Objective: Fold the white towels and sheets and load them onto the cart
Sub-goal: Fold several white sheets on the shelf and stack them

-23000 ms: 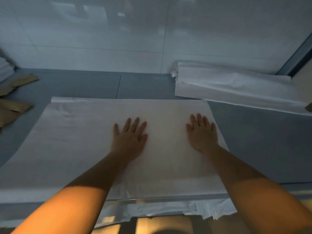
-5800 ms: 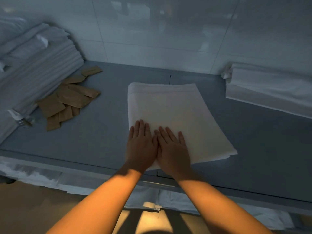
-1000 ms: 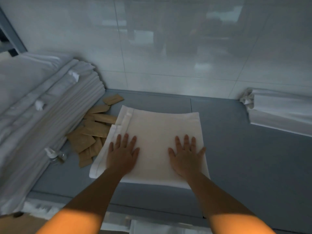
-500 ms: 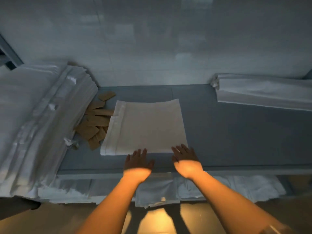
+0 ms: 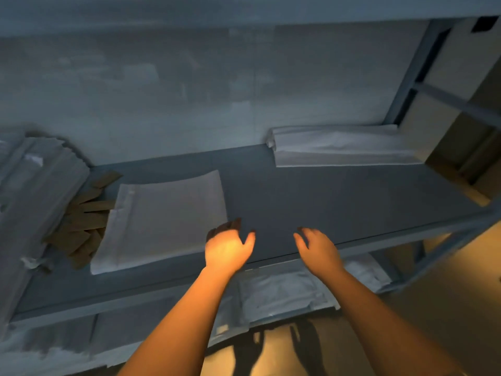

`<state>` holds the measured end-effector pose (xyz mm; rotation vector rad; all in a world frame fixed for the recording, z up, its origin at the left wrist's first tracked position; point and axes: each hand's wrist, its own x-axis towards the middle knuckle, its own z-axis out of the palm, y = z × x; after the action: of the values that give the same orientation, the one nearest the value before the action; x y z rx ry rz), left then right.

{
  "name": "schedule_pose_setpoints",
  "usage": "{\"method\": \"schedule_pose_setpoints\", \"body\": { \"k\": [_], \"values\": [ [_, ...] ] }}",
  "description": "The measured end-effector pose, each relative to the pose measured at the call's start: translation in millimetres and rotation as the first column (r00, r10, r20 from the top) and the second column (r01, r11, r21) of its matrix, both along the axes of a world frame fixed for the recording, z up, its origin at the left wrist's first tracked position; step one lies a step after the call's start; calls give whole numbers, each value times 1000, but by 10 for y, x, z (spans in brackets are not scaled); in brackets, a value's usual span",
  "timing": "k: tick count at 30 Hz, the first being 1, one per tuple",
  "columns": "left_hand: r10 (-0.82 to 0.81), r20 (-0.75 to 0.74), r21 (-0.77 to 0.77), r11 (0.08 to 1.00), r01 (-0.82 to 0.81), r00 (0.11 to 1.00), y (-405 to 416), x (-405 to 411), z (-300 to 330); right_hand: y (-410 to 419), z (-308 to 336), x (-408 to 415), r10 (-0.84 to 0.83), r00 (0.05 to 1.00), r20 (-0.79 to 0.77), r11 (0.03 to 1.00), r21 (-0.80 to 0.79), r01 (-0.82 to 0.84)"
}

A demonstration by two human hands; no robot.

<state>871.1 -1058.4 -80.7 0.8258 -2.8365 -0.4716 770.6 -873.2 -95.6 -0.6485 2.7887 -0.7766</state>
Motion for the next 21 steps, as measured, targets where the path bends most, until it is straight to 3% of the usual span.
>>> {"method": "schedule_pose_setpoints", "body": {
  "k": [12, 21],
  "values": [
    [-20, -37, -57, 998, 18, 999, 2176, -1483, 52, 2112, 60, -1549, 0, 1000, -31, 998, -58, -1],
    [35, -63, -59, 998, -38, 997, 2772, -2156, 36, 2616, 64, -2359, 127, 987, -96, 988, -73, -134]
  ]
}}
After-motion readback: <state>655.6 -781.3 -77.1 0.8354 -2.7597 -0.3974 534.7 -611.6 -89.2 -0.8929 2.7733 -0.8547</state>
